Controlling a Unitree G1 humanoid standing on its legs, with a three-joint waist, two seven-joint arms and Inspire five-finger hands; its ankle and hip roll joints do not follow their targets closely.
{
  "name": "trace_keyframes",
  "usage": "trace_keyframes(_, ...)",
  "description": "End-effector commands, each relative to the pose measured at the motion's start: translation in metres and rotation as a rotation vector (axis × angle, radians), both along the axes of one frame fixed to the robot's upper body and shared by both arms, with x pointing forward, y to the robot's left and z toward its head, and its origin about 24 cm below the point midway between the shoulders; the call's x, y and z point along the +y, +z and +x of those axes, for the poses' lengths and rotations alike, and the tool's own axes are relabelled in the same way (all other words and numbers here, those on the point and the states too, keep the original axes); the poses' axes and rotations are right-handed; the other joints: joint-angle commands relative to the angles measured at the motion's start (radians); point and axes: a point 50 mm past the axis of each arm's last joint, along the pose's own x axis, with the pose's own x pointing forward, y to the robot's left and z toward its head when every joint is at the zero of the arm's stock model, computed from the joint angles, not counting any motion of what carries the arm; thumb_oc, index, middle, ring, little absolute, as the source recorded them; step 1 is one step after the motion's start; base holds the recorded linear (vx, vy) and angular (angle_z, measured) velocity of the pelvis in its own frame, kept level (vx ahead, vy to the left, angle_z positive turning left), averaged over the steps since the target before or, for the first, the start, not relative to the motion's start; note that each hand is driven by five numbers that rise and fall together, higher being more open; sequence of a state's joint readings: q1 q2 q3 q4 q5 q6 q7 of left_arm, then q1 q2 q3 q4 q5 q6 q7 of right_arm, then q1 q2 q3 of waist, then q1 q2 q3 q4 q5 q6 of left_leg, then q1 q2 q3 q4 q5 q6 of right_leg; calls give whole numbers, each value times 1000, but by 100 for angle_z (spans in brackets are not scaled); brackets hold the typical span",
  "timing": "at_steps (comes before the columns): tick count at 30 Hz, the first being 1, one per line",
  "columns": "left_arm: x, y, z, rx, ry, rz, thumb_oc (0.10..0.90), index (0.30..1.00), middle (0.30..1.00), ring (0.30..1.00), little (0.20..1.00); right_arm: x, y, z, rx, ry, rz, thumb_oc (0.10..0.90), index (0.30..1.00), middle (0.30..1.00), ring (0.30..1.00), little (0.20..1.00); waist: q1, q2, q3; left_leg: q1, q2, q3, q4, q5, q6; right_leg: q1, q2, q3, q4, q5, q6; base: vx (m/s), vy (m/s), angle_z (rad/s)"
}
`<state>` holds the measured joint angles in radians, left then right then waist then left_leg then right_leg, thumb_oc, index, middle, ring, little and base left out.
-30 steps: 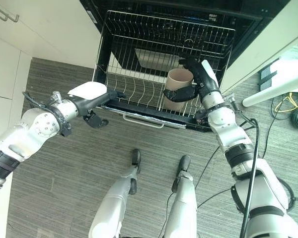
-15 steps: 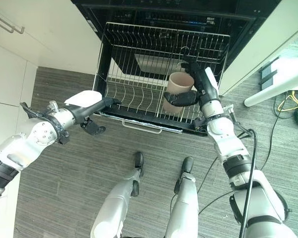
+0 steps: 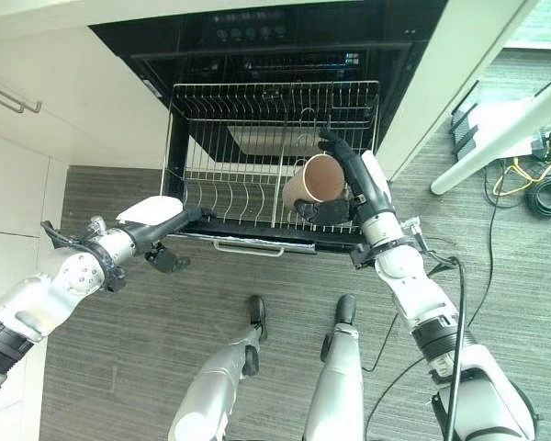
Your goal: Place the dishes in the dishwasher.
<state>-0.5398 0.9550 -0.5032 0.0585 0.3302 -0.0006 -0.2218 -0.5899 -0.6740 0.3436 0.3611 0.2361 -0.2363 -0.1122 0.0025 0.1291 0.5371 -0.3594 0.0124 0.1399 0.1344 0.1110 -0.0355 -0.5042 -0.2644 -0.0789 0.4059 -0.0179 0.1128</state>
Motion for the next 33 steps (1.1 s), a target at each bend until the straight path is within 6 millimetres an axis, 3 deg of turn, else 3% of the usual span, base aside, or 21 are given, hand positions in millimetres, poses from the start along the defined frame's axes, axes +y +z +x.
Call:
trace_keyframes(1, -11, 43, 0, -221, -38, -89, 800, 900, 900, 900, 900, 19, 76, -15, -317, 158, -12, 800, 900, 900, 900, 900, -6, 40, -17, 1, -7, -18, 166, -208, -3, 86, -18, -61, -106, -7, 58, 0, 0, 0)
trace_keyframes(6, -12, 45, 0, -218, -49, -75, 800, 900, 900, 900, 900, 28, 62, -9, -145, 300, -42, 800, 900, 900, 900, 900, 5, 33, -17, -10, -7, -30, 166, -201, -2, 78, -16, -63, -106, 1, 58, -4, -27, 0)
trace_keyframes(7, -13, 46, 0, -219, -59, -66, 800, 900, 900, 900, 900, 38, 55, -8, -94, 364, -97, 800, 900, 900, 900, 900, 13, 30, -17, -17, -5, -32, 166, -197, -2, 74, -19, -68, -106, 5, 59, -29, -84, 5)
trace_keyframes(11, -16, 47, 0, -225, -74, -53, 800, 900, 900, 900, 900, 43, 57, -5, -93, 393, -13, 800, 900, 900, 900, 900, 23, 27, -17, -25, -3, -38, 166, -193, -2, 70, -22, -76, -106, 11, 60, -32, -45, 4)
trace_keyframes(19, -16, 45, 0, -225, -59, -69, 800, 900, 900, 900, 900, 43, 68, -12, -220, 360, 60, 800, 900, 900, 900, 900, 15, 35, -17, -19, -4, -31, 166, -197, -1, 71, -23, -68, -106, 11, 61, -6, 12, 0)
trace_keyframes(26, -13, 32, -1, -199, -29, -95, 800, 900, 900, 900, 900, 35, 83, -30, -445, 301, 169, 800, 900, 900, 900, 900, -8, 47, -17, 11, -4, -23, 166, -211, 0, 92, -18, -52, -106, 3, 60, 2, 50, 1)
trace_keyframes(33, -4, 19, -5, -170, 36, -134, 800, 900, 900, 900, 900, 33, 82, -45, -549, 258, 156, 800, 900, 900, 900, 900, -24, 43, -17, 80, -4, -10, 166, -233, 6, 152, -16, -52, -106, -13, 58, 27, 9, -2)
